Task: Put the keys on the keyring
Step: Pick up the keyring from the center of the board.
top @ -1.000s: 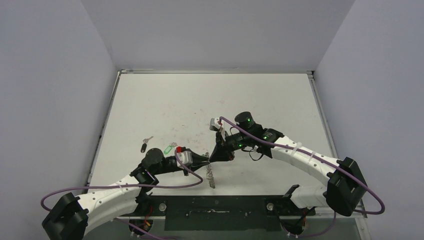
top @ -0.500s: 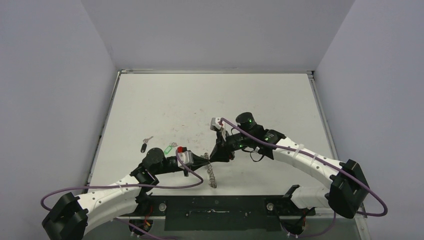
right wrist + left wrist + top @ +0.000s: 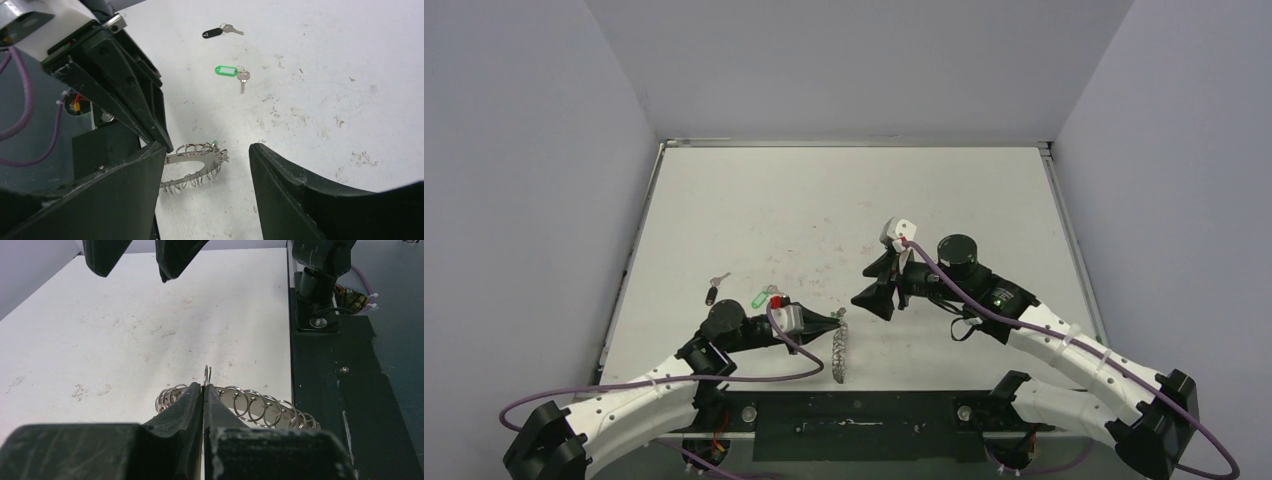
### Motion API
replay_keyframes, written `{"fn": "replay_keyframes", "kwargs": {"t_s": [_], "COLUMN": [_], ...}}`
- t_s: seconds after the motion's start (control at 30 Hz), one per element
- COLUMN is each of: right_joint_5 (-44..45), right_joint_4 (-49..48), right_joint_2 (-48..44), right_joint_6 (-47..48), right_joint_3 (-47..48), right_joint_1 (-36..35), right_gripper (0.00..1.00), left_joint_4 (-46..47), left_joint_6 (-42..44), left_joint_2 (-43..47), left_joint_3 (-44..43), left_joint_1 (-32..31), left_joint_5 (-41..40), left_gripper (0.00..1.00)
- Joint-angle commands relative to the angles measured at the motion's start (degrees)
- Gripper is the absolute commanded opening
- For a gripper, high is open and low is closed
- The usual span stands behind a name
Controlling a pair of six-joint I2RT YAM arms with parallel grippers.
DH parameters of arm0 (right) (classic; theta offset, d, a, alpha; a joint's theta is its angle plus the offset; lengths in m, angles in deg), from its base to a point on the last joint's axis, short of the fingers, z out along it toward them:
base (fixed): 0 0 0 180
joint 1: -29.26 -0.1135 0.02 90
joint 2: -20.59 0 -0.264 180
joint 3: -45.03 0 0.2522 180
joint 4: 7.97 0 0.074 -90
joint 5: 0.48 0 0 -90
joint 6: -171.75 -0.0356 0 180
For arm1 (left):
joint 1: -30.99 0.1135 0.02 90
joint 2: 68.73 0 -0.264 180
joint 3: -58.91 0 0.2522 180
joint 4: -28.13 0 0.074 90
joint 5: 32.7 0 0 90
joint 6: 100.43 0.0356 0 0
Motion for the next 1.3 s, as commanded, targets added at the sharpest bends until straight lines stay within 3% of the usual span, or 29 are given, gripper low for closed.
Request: {"fn": "replay_keyframes", "kwargs": {"t_s": [0.0, 0.3, 0.47, 0.6, 0.77, 0.97, 1.13, 1.27], "right_joint_5": [6.02, -9.05, -10.47, -11.24, -11.02, -4.49, 2.67, 10.53], "right_joint_4": [-7.14, -22.68, -29.86, -30.29, -31.92, -29.94, -25.18, -23.19], "right_joint_2": [-0.74, 2.44, 1.79, 2.13, 3.05, 1.77, 0.11, -1.30], "right_joint_6": [-4.86, -0.24, 1.98, 2.75, 2.74, 1.23, 0.39, -1.30], "right_joint_3": [-2.36, -9.39, -14.53, -15.81, -16.44, -14.99, -12.44, -11.66], "right_joint_1": [0.00, -0.25, -0.33, -0.40, -0.72, -0.74, -0.65, -0.45], "right_gripper": [0.63, 0.53, 0.49, 0.45, 0.46, 0.57, 0.66, 0.90], "left_joint_4": [1.97, 6.49, 8.61, 8.70, 8.14, 2.42, -9.54, -19.94], "left_joint_6": [-1.44, -8.30, -9.75, -9.96, -10.17, -10.57, -9.84, -9.52], "left_joint_2": [2.12, 2.65, 2.94, 3.24, 3.42, 6.08, 11.17, 16.16], "left_joint_3": [-0.42, 1.21, 2.14, 2.09, 1.69, -0.34, -4.20, -7.44], "left_joint_1": [-0.35, -0.39, -0.35, -0.47, -0.43, -0.36, -0.35, -0.40], "left_joint_5": [-2.25, -5.37, -6.16, -6.46, -6.81, -9.81, -15.43, -20.39], "left_gripper": [0.00, 0.00, 0.00, 0.00, 0.00, 0.00, 0.00, 0.00]}}
